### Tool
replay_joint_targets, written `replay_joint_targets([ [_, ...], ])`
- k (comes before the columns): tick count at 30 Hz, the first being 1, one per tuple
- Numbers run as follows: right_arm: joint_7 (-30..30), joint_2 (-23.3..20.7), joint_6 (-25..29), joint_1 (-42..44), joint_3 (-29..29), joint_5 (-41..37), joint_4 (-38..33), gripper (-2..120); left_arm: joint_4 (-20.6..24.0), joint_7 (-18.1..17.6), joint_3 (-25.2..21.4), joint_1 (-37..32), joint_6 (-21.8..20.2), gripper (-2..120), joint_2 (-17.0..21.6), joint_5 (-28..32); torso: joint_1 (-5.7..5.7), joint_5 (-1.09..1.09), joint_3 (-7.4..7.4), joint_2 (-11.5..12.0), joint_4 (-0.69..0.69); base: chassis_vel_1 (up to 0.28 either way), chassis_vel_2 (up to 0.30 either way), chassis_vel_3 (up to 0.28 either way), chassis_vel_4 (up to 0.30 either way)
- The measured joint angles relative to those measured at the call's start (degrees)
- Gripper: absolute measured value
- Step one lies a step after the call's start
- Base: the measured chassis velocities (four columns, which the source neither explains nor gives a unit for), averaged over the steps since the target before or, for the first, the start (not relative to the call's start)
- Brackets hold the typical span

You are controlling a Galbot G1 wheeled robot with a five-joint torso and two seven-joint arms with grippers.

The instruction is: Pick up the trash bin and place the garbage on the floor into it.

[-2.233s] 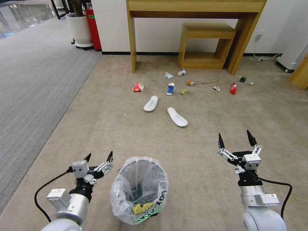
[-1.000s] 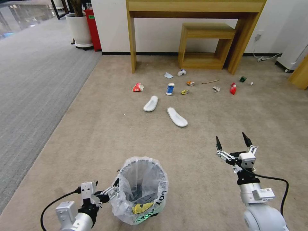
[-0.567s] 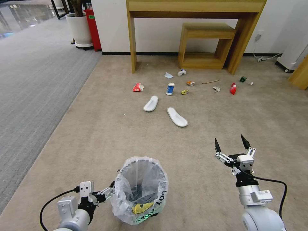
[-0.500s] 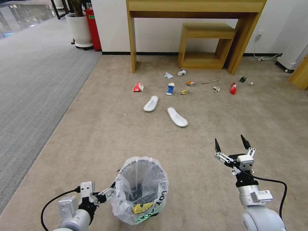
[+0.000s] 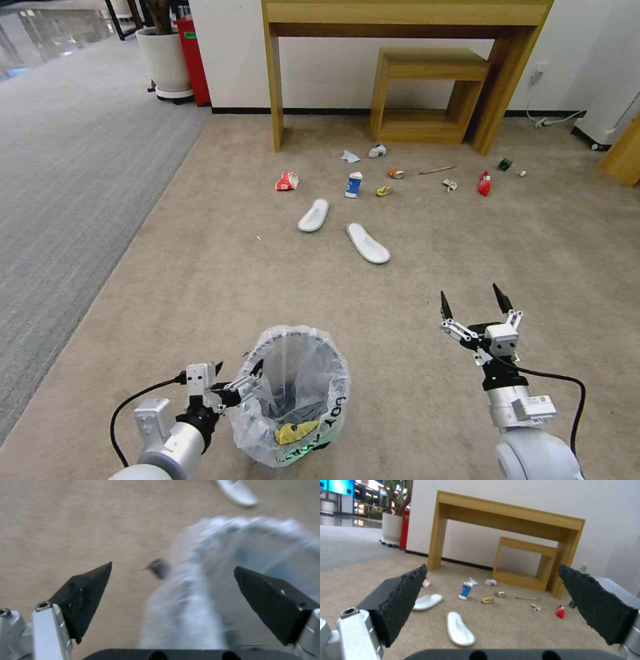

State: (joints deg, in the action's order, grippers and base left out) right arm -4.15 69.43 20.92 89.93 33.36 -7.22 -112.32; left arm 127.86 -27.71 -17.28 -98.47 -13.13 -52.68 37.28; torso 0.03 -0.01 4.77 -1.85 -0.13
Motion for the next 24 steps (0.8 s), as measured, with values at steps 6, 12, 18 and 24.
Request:
replay_joint_targets([
  [6, 0.0, 0.3, 0.1, 0.7, 0.5, 0.3, 0.0, 100, -1.0, -6.1, 3.0, -0.3, -2.9, 95, 0.9, 0.0, 0.00, 0.01, 0.00, 0.0, -0.01, 0.000, 0.000, 0.000, 0.000],
  [12, 0.0, 0.7, 0.3, 0.9, 0.6, 0.5, 0.2, 100, -0.7, -7.4, 3.5, -0.2, -3.2, 95, 1.6, 1.7, 0.00, 0.01, 0.00, 0.0, -0.01, 0.000, 0.000, 0.000, 0.000],
  [18, 0.1, 1.5, 0.6, 0.9, 0.5, 1.0, 0.6, 100, 1.9, -8.2, 2.5, 0.9, -3.1, 95, 2.0, 5.9, 0.00, 0.00, 0.00, 0.0, -0.01, 0.000, 0.000, 0.000, 0.000],
  [24, 0.2, 2.1, 0.5, 0.4, 0.1, 1.3, 1.0, 100, 6.2, -12.4, 3.4, 0.2, -5.1, 95, 1.9, 11.8, 0.00, 0.01, 0.00, 0.0, 0.00, 0.000, 0.000, 0.000, 0.000],
])
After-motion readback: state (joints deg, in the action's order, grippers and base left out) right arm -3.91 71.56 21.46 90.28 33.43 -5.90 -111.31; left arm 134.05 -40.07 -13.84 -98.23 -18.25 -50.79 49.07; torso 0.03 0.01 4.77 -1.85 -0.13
